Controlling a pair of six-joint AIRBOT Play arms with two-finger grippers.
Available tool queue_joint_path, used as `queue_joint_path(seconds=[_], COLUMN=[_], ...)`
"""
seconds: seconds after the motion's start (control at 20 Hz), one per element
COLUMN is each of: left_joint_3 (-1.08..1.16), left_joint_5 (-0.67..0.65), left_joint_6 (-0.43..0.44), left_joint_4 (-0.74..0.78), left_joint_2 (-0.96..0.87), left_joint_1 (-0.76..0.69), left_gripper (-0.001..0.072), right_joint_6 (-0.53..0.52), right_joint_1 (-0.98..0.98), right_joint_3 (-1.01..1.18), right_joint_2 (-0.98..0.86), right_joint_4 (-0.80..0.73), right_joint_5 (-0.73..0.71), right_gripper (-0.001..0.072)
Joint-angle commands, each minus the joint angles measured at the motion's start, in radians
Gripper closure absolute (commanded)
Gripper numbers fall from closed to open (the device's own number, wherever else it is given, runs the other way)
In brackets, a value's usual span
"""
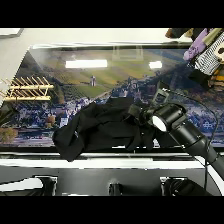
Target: Fold the clothes and pants, and hang the long-sleeved shirts on hangers.
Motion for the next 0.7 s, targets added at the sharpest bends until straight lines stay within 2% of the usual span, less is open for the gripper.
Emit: queue_joint_path(seconds=[0.0, 0.05, 0.2, 0.65], left_joint_3=[0.002, 0.002, 0.002, 0.002], left_joint_5=[0.016, 0.016, 0.017, 0.026], left_joint_6=[0.034, 0.034, 0.033, 0.033], left_joint_4=[0.113, 0.146, 0.185, 0.184], left_joint_2=[-0.087, -0.102, -0.130, -0.150], left_joint_1=[-0.037, -0.055, -0.087, -0.093], left_gripper=[0.0114, 0.0117, 0.0264, 0.0274], right_joint_6=[0.001, 0.001, 0.001, 0.001], right_joint_1=[0.001, 0.001, 0.001, 0.001], right_joint_3=[0.000, 0.000, 0.000, 0.000], right_joint_2=[0.001, 0.001, 0.001, 0.001], right_joint_4=[0.005, 0.005, 0.006, 0.005], right_joint_5=[0.018, 0.024, 0.038, 0.040], right_gripper=[0.0679, 0.0679, 0.0679, 0.0679])
